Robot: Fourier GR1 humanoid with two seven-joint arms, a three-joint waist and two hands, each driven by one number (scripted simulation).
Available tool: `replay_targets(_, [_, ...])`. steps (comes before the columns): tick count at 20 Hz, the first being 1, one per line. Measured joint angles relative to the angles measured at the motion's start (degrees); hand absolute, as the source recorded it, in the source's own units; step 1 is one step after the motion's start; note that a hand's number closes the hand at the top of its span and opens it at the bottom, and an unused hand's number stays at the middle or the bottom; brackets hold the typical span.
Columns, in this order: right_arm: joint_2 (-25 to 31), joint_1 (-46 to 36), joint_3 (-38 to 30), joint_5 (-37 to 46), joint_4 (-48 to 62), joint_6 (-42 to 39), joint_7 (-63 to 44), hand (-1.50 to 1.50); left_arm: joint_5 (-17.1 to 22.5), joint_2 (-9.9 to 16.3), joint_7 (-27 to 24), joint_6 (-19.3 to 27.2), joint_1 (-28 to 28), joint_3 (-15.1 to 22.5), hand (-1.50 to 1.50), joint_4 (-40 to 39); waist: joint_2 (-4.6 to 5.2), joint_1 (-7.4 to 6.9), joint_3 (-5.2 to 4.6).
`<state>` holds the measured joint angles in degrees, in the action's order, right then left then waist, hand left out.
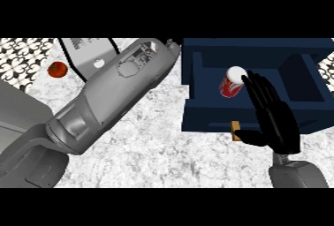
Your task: Pick up the can, place it into the drawer and close the drawer
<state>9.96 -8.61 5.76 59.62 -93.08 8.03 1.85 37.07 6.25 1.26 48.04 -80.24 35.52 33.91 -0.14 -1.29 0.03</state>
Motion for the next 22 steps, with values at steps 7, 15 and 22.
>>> replay_targets(7, [-0.6, -7.6, -3.0, 3.3, 13.1, 7.8, 2.8, -1.50, -2.7, 5.9, 5.4, 0.0, 4.4, 1.0, -1.50, 9.3, -0.81, -0.63, -0.90])
replay_targets(15, [0.1, -15.9, -6.7, 6.6, 27.3, 15.1, 4.6, -1.50, -3.6, 12.7, 10.5, -1.7, 8.0, 1.3, -1.50, 18.2, -1.06, -1.99, -1.31])
replay_targets(22, [-1.2, -24.8, -10.3, 8.6, 41.9, 23.6, 4.2, -1.50, -4.5, 18.0, 13.6, -2.6, 12.8, 1.2, -1.50, 25.9, -0.29, -2.54, -0.64])
